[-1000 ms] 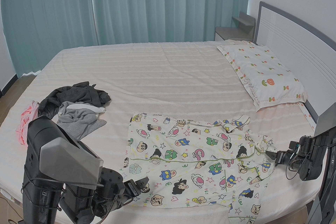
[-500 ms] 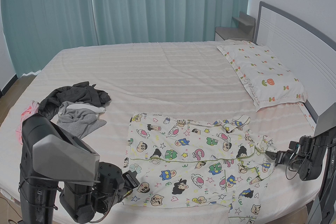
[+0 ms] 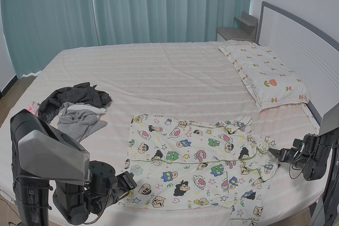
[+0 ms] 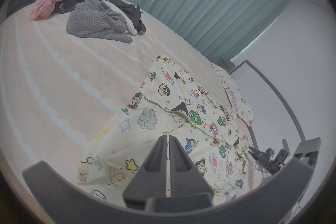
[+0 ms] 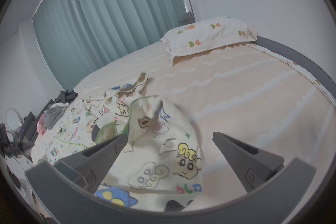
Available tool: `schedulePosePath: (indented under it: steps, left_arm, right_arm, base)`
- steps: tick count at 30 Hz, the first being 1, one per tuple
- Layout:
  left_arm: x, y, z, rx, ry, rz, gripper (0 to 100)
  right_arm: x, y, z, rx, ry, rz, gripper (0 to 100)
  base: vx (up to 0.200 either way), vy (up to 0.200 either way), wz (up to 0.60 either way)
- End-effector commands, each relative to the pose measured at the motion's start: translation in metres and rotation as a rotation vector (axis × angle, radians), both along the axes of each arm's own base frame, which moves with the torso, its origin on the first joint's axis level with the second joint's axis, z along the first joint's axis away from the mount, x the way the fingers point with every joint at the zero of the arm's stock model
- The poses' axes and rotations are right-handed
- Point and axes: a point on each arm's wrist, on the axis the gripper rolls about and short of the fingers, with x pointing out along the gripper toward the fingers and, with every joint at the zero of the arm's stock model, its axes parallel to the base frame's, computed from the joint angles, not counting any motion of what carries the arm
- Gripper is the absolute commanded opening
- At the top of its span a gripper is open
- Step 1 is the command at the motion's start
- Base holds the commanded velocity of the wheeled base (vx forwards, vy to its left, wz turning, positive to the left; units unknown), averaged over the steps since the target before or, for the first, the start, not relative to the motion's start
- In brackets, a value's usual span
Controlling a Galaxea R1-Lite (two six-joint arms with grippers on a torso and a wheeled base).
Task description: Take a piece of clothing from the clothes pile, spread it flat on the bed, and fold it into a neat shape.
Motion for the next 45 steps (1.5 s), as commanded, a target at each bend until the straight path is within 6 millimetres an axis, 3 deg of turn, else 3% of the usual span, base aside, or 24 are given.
schedulePosePath:
  steps: [1, 8, 21, 27, 31, 40, 45]
  left_arm:
    - [-0.005, 0.003, -0.02, 0.086, 0.053, -0.033, 0]
    - [-0.006, 0.0, -0.028, 0.096, 0.079, -0.067, 0]
    - [-0.006, 0.002, -0.037, 0.171, 0.083, -0.046, 0]
    - [0.01, 0.006, -0.036, 0.133, 0.049, 0.035, 0]
    - [0.011, 0.006, -0.054, 0.17, 0.09, 0.033, 0]
    - [-0.003, -0.009, -0.057, 0.296, 0.066, -0.144, 0]
    - [-0.004, -0.019, -0.054, 0.27, 0.041, -0.168, 0]
  right_arm:
    - [0.002, -0.001, 0.018, -0.006, -0.067, -0.011, 100]
    - [0.0, 0.006, 0.018, 0.001, -0.055, 0.013, 100]
    - [-0.033, 0.072, 0.019, 0.023, 0.076, 0.23, 100]
    - [-0.036, 0.075, 0.017, 0.024, 0.092, 0.241, 100]
    - [-0.036, 0.075, 0.016, 0.025, 0.098, 0.243, 100]
    - [-0.036, 0.075, 0.016, 0.027, 0.094, 0.241, 100]
    - [-0.036, 0.075, 0.014, 0.028, 0.104, 0.241, 100]
  base:
    - [0.0, 0.0, 0.0]
    - [0.0, 0.0, 0.0]
    - [0.0, 0.0, 0.0]
    - [0.0, 0.0, 0.0]
    - [0.0, 0.0, 0.0]
    - [0.0, 0.0, 0.0]
    - [0.0, 0.0, 0.0]
